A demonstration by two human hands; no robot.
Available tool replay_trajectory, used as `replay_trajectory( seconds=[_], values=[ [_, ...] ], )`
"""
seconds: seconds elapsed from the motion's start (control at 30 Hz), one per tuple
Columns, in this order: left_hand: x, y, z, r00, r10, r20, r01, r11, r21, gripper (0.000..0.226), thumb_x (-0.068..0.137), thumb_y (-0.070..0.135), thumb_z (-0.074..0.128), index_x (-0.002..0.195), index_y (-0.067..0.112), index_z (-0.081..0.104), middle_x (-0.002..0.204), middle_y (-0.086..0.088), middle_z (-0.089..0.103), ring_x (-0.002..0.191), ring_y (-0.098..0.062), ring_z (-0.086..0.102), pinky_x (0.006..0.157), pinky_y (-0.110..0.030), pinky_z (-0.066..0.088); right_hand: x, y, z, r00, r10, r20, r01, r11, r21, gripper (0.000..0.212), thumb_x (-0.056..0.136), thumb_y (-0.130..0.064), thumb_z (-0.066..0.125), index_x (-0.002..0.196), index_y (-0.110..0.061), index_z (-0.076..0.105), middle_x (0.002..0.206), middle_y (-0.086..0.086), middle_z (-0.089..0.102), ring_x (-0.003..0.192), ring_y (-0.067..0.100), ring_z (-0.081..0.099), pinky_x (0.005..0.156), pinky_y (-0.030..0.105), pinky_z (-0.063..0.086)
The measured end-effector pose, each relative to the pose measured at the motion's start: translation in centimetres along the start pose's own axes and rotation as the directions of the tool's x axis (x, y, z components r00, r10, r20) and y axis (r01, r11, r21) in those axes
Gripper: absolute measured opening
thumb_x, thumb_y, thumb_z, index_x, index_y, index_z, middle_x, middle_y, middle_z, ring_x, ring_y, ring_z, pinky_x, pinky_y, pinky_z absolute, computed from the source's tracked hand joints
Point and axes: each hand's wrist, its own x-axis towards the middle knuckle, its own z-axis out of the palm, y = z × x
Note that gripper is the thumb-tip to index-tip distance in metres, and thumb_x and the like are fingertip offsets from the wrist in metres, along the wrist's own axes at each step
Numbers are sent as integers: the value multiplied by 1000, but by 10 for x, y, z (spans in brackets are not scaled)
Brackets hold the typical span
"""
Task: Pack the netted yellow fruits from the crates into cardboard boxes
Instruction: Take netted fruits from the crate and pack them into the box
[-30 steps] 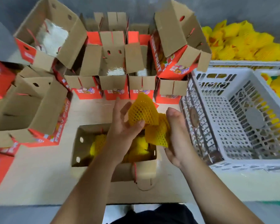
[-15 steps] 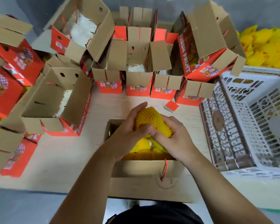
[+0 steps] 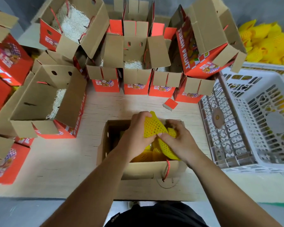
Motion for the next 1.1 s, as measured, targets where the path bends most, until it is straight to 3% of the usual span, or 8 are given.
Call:
replay_trajectory(
  seconds=[0.1,0.23,0.3,0.4,0.63,0.77,0.97,1.1],
  values=[
    [4,-12,10,995,58,81,-83,931,356,58,92,43,70,141,35,39,133,6,42,103,-29,65,79,-36,57,12,8,11,977,212,-17,-211,977,40,32,70,-47,76,96,-32,66,93,-7,73,77,4,68,65,24,55],
    [7,-21,11,984,-86,155,26,934,357,59,97,61,48,152,49,31,138,10,47,124,-26,52,102,-43,47,36,13,28,960,270,-77,-275,958,-75,45,70,-44,75,111,-28,65,104,-4,72,99,20,68,89,36,55],
    [-3,-20,17,947,-90,307,-98,832,546,71,95,29,61,157,43,28,171,0,-11,146,-33,27,120,-50,31,43,21,37,951,297,-84,-305,947,-104,51,81,-33,76,126,-21,58,123,6,65,114,27,63,99,39,52],
    [-10,-24,19,890,-163,427,-196,708,678,80,93,27,67,159,38,22,149,-1,-58,153,-37,-5,126,-56,-8,43,25,45,928,371,-19,-370,918,-145,69,82,-42,72,139,-16,42,143,10,43,132,29,46,111,43,43],
    [-22,-24,-14,988,4,155,-104,759,642,69,78,35,82,138,29,47,137,-2,38,116,-26,46,99,-39,45,36,27,34,922,341,183,-249,885,-393,77,77,-34,73,140,-29,28,139,7,35,116,26,48,93,34,46],
    [-20,-27,-32,935,-176,308,-110,682,723,13,102,23,51,112,23,59,115,-2,58,106,-25,61,91,-37,49,38,23,32,949,288,127,-194,851,-487,66,90,-47,64,147,-23,41,137,15,50,121,34,56,99,37,47],
    [-16,-18,-31,957,-268,110,50,526,849,14,96,24,60,107,22,68,99,1,75,94,-21,70,89,-33,50,29,14,33,984,170,-50,-162,749,-643,50,98,-38,55,139,-18,35,140,13,34,112,44,58,89,48,47],
    [-14,-19,-24,937,-96,336,-168,719,675,26,99,28,59,125,24,60,103,-1,74,92,-24,70,84,-33,57,31,13,39,984,173,-40,-150,687,-711,42,100,-16,48,138,-19,31,141,14,27,118,44,51,93,50,45]
  ],
)
